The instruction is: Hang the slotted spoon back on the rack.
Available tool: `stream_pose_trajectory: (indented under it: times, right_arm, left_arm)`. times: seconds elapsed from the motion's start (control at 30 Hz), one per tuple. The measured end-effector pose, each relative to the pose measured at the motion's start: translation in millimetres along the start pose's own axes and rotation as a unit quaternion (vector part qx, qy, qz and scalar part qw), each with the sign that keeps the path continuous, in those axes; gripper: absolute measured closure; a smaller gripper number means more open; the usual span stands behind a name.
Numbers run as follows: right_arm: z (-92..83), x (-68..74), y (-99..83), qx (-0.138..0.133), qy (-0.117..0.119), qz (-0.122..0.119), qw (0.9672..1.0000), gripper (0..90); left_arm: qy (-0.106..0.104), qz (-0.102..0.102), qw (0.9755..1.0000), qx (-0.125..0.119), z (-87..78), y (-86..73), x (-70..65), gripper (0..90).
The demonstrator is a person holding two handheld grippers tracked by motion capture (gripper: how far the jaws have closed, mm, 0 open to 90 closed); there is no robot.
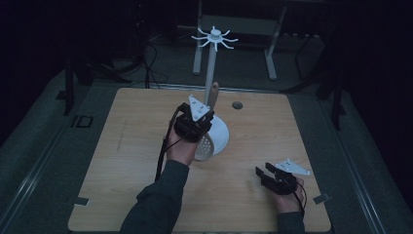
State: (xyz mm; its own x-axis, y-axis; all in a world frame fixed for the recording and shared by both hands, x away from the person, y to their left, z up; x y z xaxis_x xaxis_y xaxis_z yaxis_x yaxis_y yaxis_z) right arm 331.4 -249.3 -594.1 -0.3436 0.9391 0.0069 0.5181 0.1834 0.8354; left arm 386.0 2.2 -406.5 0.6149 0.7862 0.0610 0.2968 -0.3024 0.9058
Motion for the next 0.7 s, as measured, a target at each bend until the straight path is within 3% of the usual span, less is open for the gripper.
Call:
stream_pose_trajectory:
  times: [0.7]
  right_arm:
    - [-0.4, -0.2, 0.1, -0.001, -0.003, 0.001, 1.0, 50.2]
  left_arm:
    - [0.05, -0.021, 0.998, -0.033, -4.8, 28.1, 1.4, 74.8]
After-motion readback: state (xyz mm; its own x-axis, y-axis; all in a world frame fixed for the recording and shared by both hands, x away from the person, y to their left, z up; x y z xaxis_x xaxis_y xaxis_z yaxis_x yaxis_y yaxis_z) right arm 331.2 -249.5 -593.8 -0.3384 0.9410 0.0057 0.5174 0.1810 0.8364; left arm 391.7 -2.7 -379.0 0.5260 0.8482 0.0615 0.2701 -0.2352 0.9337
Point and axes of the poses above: each handheld gripper's, and its own axes: z roughly forward along the jaws, y roughly out of its top, x roughly to its left, the point moved 7 cm from there along z, roughly forward along the jaws, and after that the axes turned 8 degrees about -y, right-handed, at the moved point
